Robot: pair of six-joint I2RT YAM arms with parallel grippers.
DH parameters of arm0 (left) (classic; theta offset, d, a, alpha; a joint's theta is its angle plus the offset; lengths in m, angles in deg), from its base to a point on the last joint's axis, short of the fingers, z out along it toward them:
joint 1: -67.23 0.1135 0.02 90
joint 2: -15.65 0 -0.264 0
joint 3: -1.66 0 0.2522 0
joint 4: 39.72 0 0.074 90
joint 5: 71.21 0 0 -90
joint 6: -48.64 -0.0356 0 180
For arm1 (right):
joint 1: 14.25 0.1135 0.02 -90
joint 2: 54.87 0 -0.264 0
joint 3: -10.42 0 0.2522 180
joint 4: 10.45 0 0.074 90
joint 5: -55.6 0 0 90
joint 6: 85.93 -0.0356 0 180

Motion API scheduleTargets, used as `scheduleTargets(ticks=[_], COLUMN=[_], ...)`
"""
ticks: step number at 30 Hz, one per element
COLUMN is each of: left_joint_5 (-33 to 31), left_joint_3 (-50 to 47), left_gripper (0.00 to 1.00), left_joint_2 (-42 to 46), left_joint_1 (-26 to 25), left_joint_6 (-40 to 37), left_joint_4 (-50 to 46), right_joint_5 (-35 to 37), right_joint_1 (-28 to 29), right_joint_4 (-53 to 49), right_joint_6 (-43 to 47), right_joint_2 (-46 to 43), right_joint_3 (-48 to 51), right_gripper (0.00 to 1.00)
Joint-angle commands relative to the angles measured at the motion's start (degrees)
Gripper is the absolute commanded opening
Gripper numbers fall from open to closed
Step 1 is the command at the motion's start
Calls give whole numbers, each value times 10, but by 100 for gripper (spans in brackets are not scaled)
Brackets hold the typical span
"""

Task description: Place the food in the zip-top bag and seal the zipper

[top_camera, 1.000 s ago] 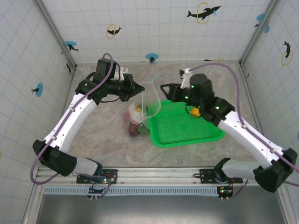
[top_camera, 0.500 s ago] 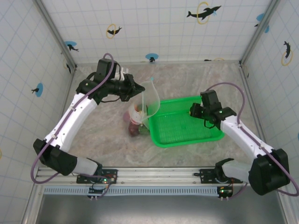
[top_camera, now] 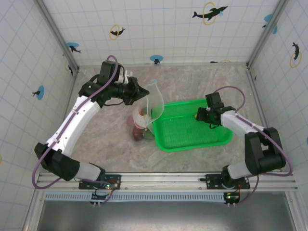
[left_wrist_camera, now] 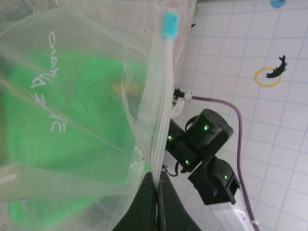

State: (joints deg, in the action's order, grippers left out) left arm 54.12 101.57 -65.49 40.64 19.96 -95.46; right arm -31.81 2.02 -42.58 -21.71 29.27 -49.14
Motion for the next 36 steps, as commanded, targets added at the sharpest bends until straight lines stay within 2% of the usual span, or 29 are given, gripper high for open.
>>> scheduleTargets(ticks=[1,11,18,21,25,31,36], left_joint_5=[-2,1,5,5,0,-1,-3], left_joint_3=[-8,-7,0,9,10,0,16], left_gripper=[0,0,0,0,0,0,0], left_joint_2=[0,-7,-14,-15,-10,-2,-9], left_joint_1=[2,2,2,2,2,2,2], left_joint_6=[-18,-21,-23,-24,-28,-19,-18], left_joint_4=[-8,-7,-8,-16,-30,-33,-44], right_joint_5=[-6,-51,-47,-36,-25,5,22], right_joint_1=[-8,-14,-9,10,53,161,254], right_joint_4=[35,64,47,35,2,-1,-13], right_joint_6=[14,12,17,17,4,-3,24], right_joint_2=[21,56,-2,-41,-102,-195,-195], right_joint_3=[-19,-19,-29,-33,-42,-103,-202], right_gripper=[71,55,50,49,49,49,49])
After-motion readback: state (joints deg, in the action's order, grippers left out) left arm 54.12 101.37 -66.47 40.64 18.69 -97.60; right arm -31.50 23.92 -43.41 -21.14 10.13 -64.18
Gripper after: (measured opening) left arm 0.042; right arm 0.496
